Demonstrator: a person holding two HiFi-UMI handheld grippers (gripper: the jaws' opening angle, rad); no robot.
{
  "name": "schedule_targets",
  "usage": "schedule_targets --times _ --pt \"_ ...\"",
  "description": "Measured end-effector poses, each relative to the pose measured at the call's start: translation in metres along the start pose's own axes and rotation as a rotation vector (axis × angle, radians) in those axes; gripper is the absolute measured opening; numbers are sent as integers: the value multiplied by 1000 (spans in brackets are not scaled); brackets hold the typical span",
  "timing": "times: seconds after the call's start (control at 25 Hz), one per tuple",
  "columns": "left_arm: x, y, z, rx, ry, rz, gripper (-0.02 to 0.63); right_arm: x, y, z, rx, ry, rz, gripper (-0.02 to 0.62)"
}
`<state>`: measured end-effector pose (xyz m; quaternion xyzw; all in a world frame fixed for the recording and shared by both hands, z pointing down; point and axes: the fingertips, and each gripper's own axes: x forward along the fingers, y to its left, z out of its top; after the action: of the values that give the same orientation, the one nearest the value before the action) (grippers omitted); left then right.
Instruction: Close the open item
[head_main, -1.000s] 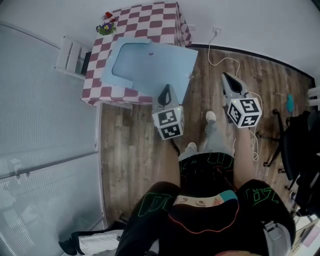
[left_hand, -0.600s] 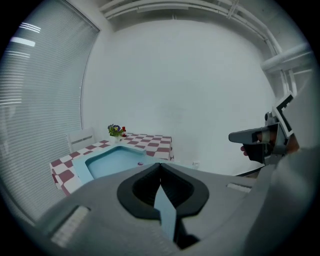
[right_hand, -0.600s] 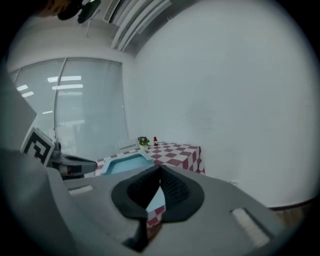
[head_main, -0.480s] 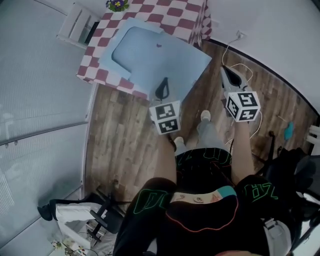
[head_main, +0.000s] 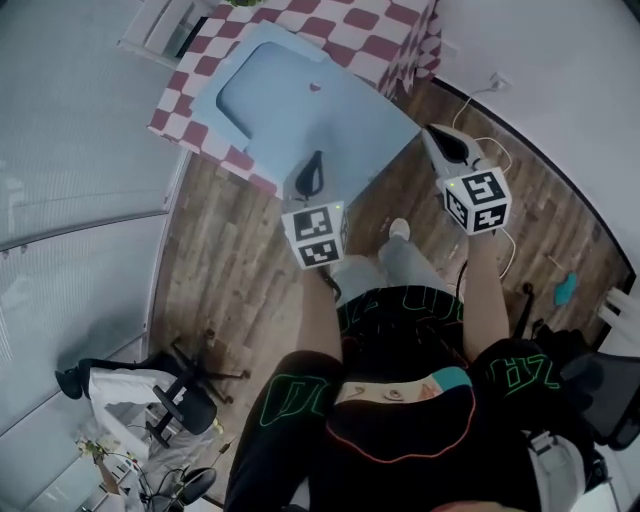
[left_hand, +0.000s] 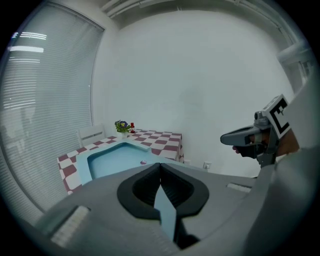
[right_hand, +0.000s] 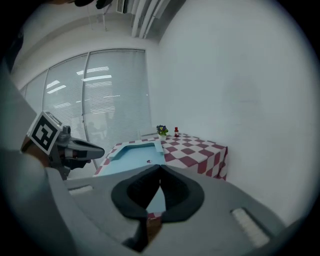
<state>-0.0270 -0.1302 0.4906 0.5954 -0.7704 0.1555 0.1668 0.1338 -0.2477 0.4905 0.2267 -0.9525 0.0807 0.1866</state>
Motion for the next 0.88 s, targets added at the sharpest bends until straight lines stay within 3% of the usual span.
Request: schedule_targets --times 0.2,0.48,0.68,0.88 --pt "-4 -10 -14 22 37 -1 9 18 2 -13 -63 36 88 3" --pt "-7 -15 -59 46 159 4 9 42 26 -33 -209 99 237 3" --pt "-9 -28 -75 -12 176 -44 9 50 41 -50 -281 141 328 3" --pt "-13 -40 -92 57 235 -67 9 53 59 -66 -376 160 417 3"
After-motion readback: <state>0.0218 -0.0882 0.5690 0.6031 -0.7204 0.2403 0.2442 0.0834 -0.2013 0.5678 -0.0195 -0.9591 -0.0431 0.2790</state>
